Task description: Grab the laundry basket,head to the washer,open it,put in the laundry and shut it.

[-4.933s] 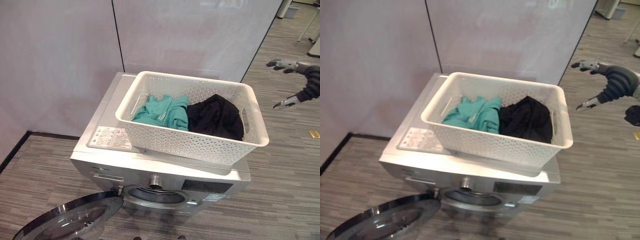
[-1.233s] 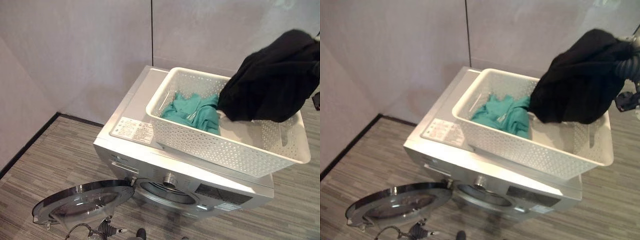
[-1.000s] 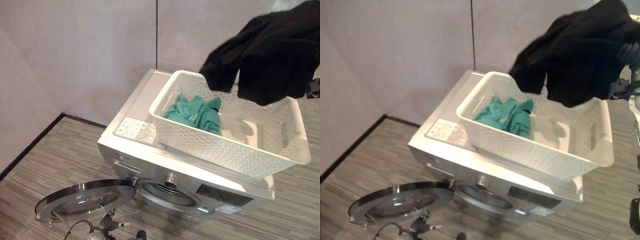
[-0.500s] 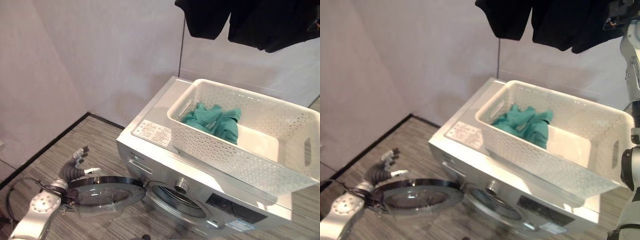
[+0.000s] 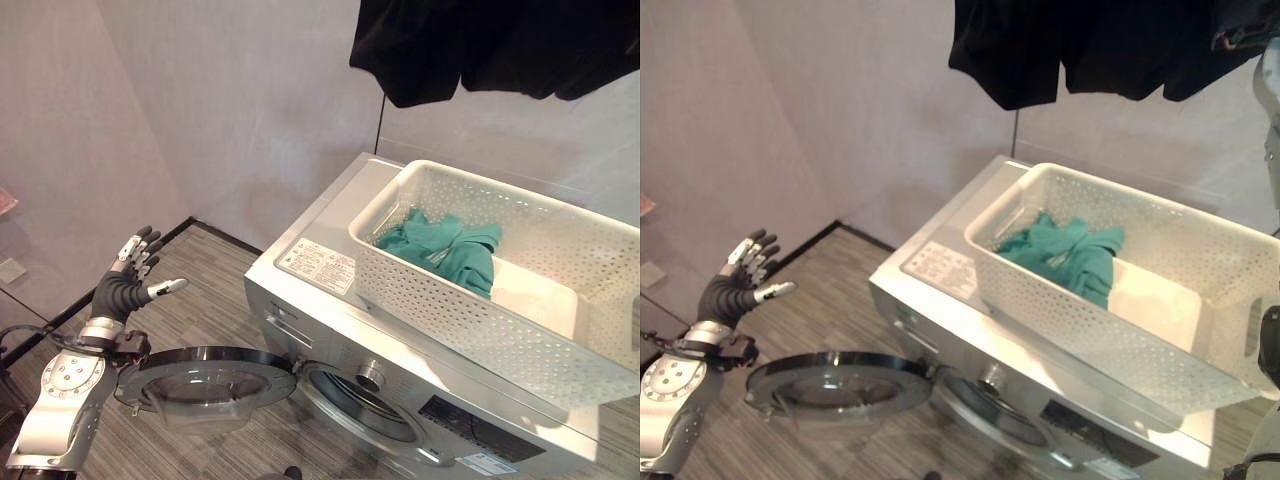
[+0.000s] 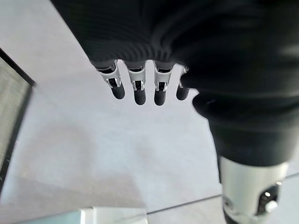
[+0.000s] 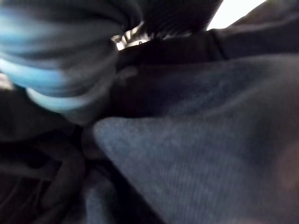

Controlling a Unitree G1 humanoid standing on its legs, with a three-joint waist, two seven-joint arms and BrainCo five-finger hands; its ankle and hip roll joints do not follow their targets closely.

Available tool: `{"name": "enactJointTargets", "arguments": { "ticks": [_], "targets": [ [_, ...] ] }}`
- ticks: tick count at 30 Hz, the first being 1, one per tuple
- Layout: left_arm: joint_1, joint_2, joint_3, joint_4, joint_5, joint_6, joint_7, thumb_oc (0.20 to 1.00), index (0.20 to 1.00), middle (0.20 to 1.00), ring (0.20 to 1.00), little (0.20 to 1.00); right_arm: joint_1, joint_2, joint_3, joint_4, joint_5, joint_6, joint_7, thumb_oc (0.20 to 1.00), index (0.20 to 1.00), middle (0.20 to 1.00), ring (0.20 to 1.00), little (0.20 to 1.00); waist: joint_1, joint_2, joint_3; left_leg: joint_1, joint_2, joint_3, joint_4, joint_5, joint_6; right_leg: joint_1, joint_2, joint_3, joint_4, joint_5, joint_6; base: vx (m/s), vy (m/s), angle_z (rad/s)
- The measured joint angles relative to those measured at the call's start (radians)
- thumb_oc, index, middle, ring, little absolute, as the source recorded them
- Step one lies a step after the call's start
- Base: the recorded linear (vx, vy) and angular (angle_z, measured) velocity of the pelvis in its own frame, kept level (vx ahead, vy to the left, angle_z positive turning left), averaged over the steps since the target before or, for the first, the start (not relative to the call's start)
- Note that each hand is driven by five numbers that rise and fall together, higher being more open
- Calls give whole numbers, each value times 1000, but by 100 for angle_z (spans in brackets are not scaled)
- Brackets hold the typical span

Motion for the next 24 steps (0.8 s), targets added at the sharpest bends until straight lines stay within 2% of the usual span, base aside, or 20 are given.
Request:
{"name": "enactJointTargets", "arguments": {
  "ticks": [6,8,16,24],
  "targets": [
    [3,-54,-11,0,0,-1,-1,1000,1000,1000,1000,1000,55,5,-24,-101,64,-33,28,200,200,200,200,200,-13,0,0,5,2,10,-1,0,0,-1,0,11,0,0,0,-16,5,-6],
    [18,-77,-10,0,0,-1,0,1000,1000,1000,1000,1000,92,34,-50,-153,70,-51,33,200,200,200,200,200,-12,0,0,8,4,29,-1,0,0,-4,0,28,0,1,-1,-12,2,-18],
    [5,-77,-9,-63,-32,-3,0,1000,1000,1000,1000,1000,134,63,-50,-223,76,-58,72,200,200,200,200,200,-13,0,0,10,4,33,-1,0,0,-4,0,32,0,2,-2,0,0,-1],
    [-209,-62,-17,-125,11,-52,45,1000,1000,1000,1000,1000,131,91,21,-236,64,-39,111,200,200,200,200,200,-15,-12,-1,9,8,38,-1,0,0,-5,4,34,0,4,-4,0,0,0]
  ]
}}
